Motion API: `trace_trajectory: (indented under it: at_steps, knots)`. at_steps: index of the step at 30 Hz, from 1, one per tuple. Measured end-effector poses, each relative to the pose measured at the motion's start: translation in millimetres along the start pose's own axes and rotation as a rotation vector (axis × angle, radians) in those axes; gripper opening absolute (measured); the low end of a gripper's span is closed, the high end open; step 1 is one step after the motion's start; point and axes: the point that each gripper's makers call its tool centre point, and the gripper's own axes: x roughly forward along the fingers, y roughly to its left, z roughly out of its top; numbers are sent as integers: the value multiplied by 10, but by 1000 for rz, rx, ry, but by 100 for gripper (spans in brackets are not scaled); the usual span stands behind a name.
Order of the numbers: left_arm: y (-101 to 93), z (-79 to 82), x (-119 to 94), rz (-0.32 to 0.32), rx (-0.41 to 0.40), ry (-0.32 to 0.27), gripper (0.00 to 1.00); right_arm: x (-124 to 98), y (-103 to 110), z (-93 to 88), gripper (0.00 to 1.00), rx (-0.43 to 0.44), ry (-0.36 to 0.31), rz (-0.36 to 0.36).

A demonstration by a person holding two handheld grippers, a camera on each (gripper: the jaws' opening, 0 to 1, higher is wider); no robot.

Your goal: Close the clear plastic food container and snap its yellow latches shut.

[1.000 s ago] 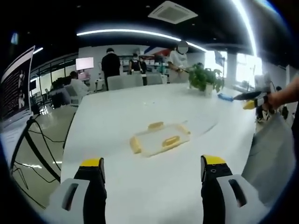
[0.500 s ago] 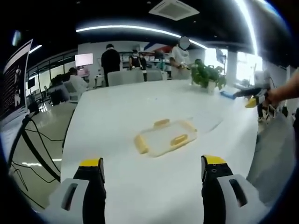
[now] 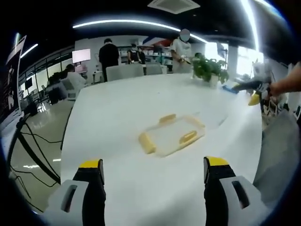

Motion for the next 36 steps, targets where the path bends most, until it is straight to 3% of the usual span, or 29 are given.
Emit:
trace_trajectory:
  at_steps: [16, 19, 22, 33, 36]
  knots:
    - [60, -7, 252, -77, 50, 73, 86, 420, 103, 171, 85, -142, 56, 101]
    - [98, 9, 284, -75, 64, 68, 93, 480, 127, 212, 85, -163, 65, 117]
    - [124, 11, 317, -83, 44, 75, 94, 554, 145, 270, 86, -180, 66, 132]
    - [213, 22, 446, -109, 117, 112, 92, 786, 187, 470, 93, -264, 58, 170]
    - [184, 25, 470, -144, 135, 125, 92, 834, 222, 519, 95, -272, 49, 194]
